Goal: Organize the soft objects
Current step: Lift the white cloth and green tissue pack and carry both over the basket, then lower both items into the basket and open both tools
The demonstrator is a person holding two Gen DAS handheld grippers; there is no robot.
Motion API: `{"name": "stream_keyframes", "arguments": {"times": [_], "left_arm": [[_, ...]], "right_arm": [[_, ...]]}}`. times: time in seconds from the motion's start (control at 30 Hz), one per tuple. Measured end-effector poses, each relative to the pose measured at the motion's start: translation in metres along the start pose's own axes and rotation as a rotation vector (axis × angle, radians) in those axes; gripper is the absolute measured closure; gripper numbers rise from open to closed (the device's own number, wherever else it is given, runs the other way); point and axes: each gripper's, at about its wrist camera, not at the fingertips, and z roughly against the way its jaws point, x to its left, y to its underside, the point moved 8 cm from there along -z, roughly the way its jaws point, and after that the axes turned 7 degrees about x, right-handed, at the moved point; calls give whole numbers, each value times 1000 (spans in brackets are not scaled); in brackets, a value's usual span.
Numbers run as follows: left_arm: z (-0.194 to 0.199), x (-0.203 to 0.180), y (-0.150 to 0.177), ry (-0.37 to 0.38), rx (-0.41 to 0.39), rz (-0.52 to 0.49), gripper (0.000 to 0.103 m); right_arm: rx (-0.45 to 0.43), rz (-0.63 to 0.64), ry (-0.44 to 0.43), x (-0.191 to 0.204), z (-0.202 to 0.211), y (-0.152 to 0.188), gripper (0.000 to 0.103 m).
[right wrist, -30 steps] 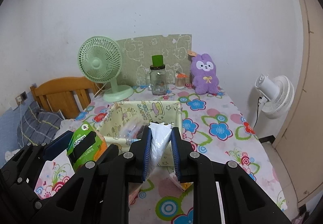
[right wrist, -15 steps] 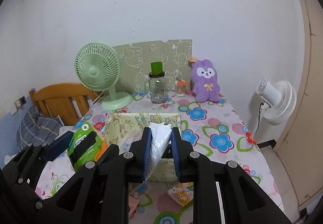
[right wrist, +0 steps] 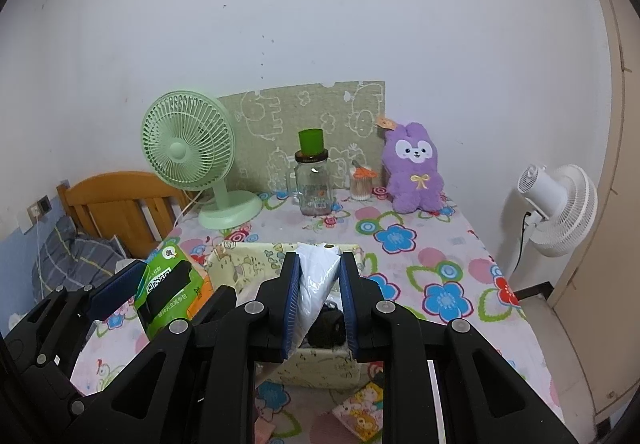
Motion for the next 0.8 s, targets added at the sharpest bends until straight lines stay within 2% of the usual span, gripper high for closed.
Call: {"name": "stream_keyframes", "arguments": {"times": [0.43, 0.8], "left_arm": [[-34, 4, -14, 0, 6, 7, 36], [-66, 11, -12, 0, 35, 43, 36]], "right_arm": [[3, -8, 4, -2, -33, -16, 80], [25, -20, 0, -6, -68, -19, 80]]}}
